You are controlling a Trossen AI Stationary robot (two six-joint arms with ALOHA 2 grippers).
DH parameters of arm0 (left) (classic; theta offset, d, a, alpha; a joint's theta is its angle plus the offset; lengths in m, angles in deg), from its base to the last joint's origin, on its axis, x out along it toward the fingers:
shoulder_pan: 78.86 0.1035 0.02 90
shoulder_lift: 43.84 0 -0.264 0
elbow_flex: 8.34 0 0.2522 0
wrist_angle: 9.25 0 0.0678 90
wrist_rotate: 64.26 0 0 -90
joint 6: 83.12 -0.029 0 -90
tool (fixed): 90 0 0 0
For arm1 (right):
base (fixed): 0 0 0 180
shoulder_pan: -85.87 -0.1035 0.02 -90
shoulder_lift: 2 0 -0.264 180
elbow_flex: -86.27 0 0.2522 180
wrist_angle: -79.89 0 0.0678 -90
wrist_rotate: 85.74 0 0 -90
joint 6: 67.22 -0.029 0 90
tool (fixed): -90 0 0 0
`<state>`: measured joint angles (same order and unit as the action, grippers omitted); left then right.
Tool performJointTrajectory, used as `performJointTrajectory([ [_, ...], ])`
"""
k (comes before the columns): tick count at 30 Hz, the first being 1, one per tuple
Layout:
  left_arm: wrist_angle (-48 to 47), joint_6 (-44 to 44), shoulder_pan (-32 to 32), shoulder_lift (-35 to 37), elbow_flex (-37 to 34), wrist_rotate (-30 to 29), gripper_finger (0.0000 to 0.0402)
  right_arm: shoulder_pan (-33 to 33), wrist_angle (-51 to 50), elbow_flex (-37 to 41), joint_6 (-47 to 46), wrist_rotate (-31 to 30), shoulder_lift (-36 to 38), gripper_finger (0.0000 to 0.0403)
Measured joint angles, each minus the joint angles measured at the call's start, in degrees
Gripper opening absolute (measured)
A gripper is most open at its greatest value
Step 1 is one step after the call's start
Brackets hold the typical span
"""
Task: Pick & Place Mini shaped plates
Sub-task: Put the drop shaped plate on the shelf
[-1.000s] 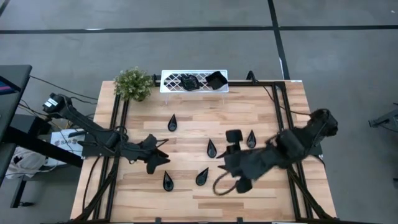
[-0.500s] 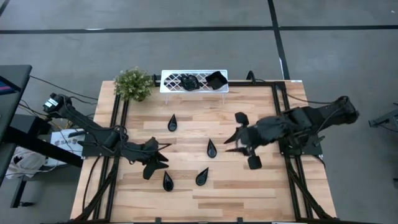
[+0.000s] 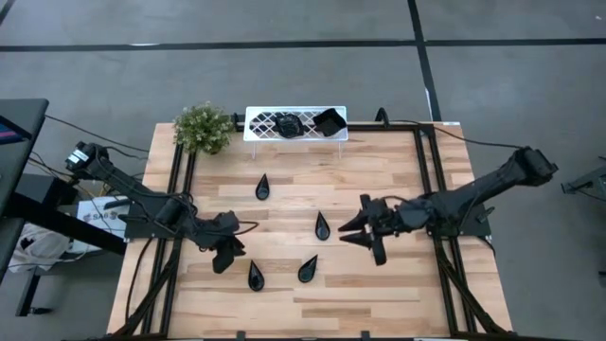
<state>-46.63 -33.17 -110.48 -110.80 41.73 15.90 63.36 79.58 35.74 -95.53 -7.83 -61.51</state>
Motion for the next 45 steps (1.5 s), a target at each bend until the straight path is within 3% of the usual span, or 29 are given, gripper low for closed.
performJointTrajectory([
  [4,0.05,2.26,0.00,0.00,-0.02,1.15,0.0113,-1.65,0.57,-0.15,-0.12,-0.88,-1.59,0.0120],
  [8,0.72,16.84,0.00,0.00,-1.24,2.33,0.0112,-2.49,0.37,-0.15,0.62,-1.51,-2.93,0.0120],
  [13,0.93,28.02,-1.36,-2.02,-2.87,6.33,0.0112,-2.52,0.44,-0.15,1.72,-1.51,-4.44,0.0120],
  [18,4.34,39.17,-2.49,-5.49,-3.02,4.32,0.0112,-2.14,0.01,-0.15,1.87,-1.49,-4.58,0.0120],
  [23,7.24,41.34,-3.15,-9.70,-3.02,0.81,0.0112,-2.08,-0.10,-0.15,1.86,-1.49,-4.58,0.0120],
  [32,8.70,39.04,-3.21,-15.21,-3.04,1.51,0.0112,-2.59,-0.19,-0.15,1.84,-1.47,-4.56,0.0120],
  [45,12.66,43.33,-4.90,-19.97,-3.06,2.59,0.0112,-2.98,-0.63,-0.15,1.22,-1.36,-4.56,0.0120],
])
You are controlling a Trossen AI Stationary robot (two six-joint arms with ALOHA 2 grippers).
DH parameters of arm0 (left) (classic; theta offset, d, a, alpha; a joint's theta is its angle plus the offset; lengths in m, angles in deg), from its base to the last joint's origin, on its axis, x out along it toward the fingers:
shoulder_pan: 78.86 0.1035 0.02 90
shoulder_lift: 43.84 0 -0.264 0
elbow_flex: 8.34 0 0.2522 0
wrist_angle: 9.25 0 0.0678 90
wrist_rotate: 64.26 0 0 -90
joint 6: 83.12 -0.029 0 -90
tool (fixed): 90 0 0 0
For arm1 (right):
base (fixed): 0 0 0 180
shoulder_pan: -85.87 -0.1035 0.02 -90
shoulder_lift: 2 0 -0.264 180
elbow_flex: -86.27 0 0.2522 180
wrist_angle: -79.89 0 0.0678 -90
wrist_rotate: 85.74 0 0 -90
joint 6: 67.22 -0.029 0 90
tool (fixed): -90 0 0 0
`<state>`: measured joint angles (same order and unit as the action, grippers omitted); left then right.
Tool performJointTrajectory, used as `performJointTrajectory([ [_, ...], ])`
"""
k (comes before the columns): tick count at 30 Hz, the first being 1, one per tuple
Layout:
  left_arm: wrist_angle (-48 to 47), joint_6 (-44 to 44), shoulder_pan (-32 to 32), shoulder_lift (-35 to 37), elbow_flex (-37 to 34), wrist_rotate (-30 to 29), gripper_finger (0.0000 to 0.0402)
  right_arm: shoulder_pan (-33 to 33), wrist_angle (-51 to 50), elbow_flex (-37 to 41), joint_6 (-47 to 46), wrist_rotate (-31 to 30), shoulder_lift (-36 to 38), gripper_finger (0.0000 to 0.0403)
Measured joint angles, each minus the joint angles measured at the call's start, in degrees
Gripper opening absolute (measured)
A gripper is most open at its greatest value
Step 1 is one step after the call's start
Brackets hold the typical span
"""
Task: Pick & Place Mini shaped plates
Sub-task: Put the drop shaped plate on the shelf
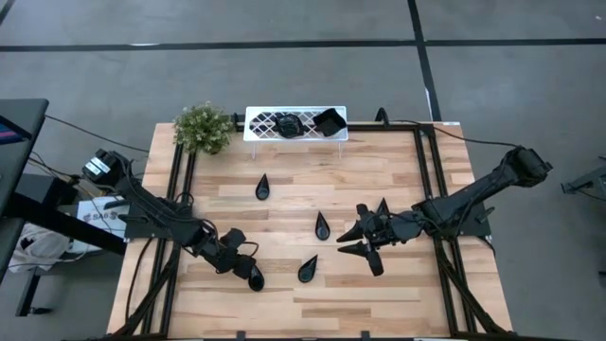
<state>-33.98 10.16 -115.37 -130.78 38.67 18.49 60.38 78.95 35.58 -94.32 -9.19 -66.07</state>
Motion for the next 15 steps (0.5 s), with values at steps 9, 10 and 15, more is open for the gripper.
performJointTrajectory([
  [9,1.91,0.65,0.02,-3.00,0.00,-0.18,0.0112,0.00,0.06,0.00,-0.46,-0.04,0.00,0.0120],
  [10,2.09,0.65,0.02,-3.23,0.00,-0.34,0.0112,0.00,0.04,0.00,-0.58,-0.04,0.00,0.0120],
  [15,3.82,0.65,0.02,-4.52,0.00,-0.76,0.0112,0.01,-0.04,0.00,-1.31,-0.04,0.00,0.0120],
])
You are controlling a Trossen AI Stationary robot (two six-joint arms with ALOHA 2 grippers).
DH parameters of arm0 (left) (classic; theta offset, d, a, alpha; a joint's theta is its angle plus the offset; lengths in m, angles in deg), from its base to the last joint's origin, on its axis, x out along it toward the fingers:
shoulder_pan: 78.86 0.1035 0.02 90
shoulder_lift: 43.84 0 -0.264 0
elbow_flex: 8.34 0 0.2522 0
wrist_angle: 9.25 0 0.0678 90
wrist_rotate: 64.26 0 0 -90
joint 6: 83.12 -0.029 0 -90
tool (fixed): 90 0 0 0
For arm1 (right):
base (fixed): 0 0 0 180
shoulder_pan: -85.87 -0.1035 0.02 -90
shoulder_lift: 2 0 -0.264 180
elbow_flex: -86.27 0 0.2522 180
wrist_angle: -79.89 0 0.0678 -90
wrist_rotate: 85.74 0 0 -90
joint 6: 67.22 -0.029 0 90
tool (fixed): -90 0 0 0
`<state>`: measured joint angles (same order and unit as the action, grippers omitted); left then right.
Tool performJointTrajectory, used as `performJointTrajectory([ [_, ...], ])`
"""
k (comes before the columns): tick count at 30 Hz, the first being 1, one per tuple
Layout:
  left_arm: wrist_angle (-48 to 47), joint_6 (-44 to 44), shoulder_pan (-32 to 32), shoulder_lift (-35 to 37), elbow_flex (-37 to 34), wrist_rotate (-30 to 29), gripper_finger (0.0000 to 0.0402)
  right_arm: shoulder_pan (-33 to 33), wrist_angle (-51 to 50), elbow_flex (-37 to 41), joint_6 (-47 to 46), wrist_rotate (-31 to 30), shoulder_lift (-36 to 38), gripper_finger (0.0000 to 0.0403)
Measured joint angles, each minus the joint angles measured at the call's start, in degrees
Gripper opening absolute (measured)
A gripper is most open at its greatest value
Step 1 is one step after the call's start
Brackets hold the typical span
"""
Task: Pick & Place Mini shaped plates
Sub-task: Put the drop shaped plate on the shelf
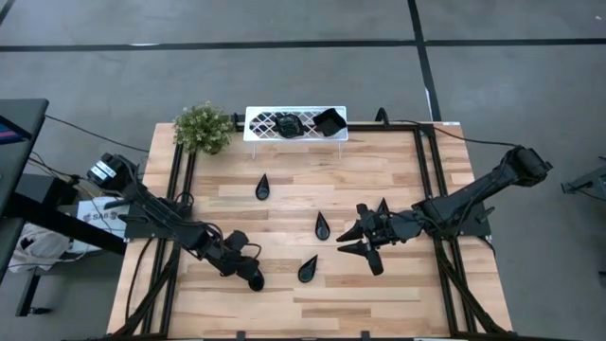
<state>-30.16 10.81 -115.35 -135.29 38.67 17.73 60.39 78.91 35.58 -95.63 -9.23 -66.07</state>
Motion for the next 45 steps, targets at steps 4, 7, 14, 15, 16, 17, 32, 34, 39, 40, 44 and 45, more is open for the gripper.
performJointTrajectory([
  [4,2.08,0.00,0.00,-1.36,0.00,-0.09,0.0112,-0.01,-0.10,0.00,-0.17,0.00,0.00,0.0120],
  [7,2.78,0.00,0.00,-2.51,0.00,-0.07,0.0112,-0.01,-0.13,0.00,-0.17,-0.01,0.00,0.0120],
  [14,3.46,1.09,0.00,-3.49,0.00,-0.07,0.0112,-0.01,-0.11,0.00,-0.19,-0.02,0.00,0.0120],
  [15,3.51,1.09,0.00,-3.49,0.00,-0.05,0.0111,-0.01,-0.11,0.00,-0.18,-0.02,0.00,0.0120],
  [16,3.57,1.07,0.00,-3.49,0.00,0.07,0.0110,-0.01,-0.11,0.00,-0.17,-0.04,0.00,0.0120],
  [17,3.58,1.08,0.00,-3.49,0.00,0.20,0.0108,-0.01,-0.13,0.00,-0.18,-0.02,0.00,0.0120],
  [32,3.62,0.92,0.00,-3.49,0.00,0.76,0.0008,0.01,-0.11,0.00,-0.19,-0.07,0.00,0.0120],
  [34,3.70,0.87,-0.01,-3.49,0.00,0.76,0.0009,0.01,-0.11,0.00,-0.17,-0.09,0.00,0.0120],
  [39,3.98,-0.14,0.00,-3.49,0.00,0.77,0.0007,0.01,-0.11,0.00,-0.19,-1.59,0.00,0.0120],
  [40,4.24,-0.70,-0.01,-3.48,0.01,0.79,0.0007,0.04,-0.11,0.00,-0.17,-1.87,0.00,0.0120],
  [44,4.29,-3.80,0.34,-1.62,0.02,0.52,0.0006,0.64,-0.09,0.00,-1.25,-2.03,0.02,0.0120],
  [45,4.08,-5.00,0.56,-0.58,0.02,-0.25,0.0006,0.89,-0.08,0.00,-1.62,-2.03,0.02,0.0120],
])
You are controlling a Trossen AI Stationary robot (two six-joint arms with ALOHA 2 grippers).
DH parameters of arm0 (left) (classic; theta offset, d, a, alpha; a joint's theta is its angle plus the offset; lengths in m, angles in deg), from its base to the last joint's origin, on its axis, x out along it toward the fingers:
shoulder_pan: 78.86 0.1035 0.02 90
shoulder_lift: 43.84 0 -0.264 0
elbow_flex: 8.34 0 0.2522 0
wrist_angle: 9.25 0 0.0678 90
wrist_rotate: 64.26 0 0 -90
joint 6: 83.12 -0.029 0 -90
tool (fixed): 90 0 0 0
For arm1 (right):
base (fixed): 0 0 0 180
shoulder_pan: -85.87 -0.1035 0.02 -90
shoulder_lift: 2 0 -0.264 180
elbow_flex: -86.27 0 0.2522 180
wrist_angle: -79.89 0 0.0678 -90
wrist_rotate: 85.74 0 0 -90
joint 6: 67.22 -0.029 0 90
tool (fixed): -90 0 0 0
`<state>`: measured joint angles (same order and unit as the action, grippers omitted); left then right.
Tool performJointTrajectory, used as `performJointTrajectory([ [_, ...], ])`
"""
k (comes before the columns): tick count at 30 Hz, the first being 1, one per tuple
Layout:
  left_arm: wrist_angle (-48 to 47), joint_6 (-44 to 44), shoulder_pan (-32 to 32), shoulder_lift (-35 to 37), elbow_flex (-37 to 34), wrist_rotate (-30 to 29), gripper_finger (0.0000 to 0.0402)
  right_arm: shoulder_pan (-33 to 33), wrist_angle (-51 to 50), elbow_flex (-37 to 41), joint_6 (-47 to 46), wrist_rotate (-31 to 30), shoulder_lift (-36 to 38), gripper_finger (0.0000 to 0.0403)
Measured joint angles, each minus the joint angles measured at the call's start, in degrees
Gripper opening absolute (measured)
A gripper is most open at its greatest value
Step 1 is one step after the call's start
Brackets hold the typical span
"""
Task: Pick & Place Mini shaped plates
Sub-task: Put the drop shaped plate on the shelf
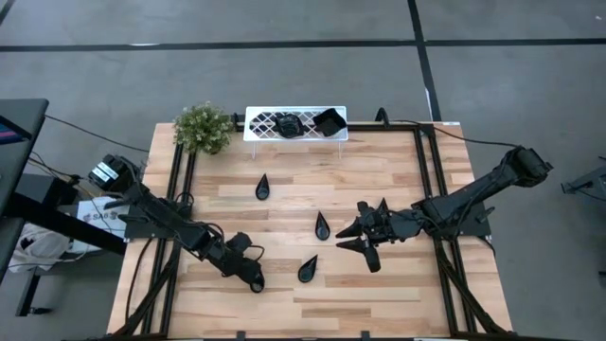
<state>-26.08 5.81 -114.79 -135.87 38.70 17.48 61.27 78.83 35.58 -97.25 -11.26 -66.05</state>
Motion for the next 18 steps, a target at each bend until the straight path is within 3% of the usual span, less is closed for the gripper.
performJointTrajectory([
  [8,-3.06,-12.30,6.01,11.60,0.00,-6.58,0.0004,1.19,0.25,-0.02,-3.00,-0.03,0.00,0.0120],
  [18,-17.46,-28.52,18.25,22.74,2.55,-3.73,0.0004,2.32,0.23,-0.02,-2.48,-5.53,0.00,0.0120],
])
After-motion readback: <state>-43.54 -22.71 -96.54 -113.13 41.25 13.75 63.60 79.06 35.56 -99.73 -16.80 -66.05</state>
